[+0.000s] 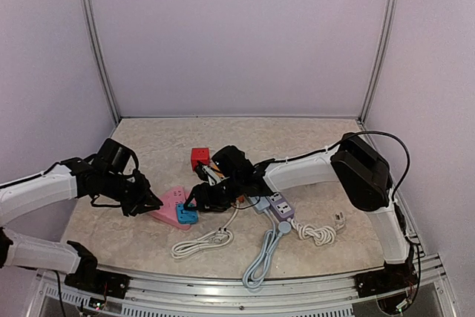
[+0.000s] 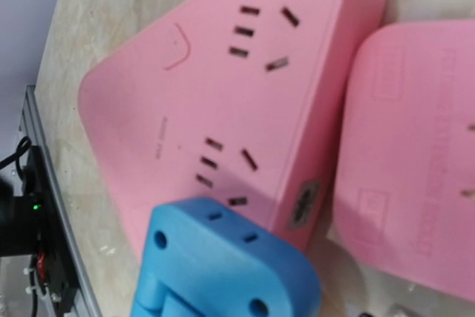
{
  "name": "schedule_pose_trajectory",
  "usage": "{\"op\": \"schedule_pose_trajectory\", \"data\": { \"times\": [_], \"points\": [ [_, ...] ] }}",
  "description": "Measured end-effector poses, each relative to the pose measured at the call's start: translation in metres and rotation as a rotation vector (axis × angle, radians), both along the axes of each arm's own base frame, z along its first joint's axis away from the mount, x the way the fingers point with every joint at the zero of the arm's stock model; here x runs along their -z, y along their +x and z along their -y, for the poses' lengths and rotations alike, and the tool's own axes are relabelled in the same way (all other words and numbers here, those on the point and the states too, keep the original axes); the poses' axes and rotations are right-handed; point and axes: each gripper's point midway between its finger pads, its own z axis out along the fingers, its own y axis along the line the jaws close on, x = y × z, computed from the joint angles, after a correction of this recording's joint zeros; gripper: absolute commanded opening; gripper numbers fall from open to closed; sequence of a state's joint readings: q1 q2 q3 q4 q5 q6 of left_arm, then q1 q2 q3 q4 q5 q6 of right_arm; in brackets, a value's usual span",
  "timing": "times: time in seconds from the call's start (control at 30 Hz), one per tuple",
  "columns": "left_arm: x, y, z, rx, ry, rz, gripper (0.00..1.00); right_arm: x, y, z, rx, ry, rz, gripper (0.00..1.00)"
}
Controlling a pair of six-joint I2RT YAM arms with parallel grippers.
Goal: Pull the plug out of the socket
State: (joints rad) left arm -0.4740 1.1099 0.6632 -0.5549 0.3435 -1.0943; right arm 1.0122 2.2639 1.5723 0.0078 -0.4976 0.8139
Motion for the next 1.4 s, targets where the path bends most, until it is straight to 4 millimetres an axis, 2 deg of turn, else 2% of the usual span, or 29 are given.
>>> {"op": "schedule_pose_trajectory", "data": {
  "times": [0.27,0.57,0.87,1.2,1.4],
  "points": [
    [0.018,0.023,-0.015,-0.028,0.034,-0.038,0.11,0.016,-0.007,-0.003,-0.02,0.006,-0.065,0.63],
    [0.038,0.025,-0.009,0.01,0.043,-0.085,0.11,0.0,-0.005,-0.014,-0.024,0.059,-0.082,0.6],
    [0.04,0.027,-0.007,0.016,0.04,-0.083,0.11,0.001,-0.004,-0.013,-0.018,0.048,-0.08,0.46],
    [0.043,0.03,0.0,0.03,0.03,-0.071,0.11,-0.001,-0.002,-0.013,-0.009,0.046,-0.066,0.45],
    [0.044,0.032,0.005,0.044,0.015,-0.064,0.11,-0.012,0.001,-0.013,0.001,0.055,-0.041,0.46]
  ]
}}
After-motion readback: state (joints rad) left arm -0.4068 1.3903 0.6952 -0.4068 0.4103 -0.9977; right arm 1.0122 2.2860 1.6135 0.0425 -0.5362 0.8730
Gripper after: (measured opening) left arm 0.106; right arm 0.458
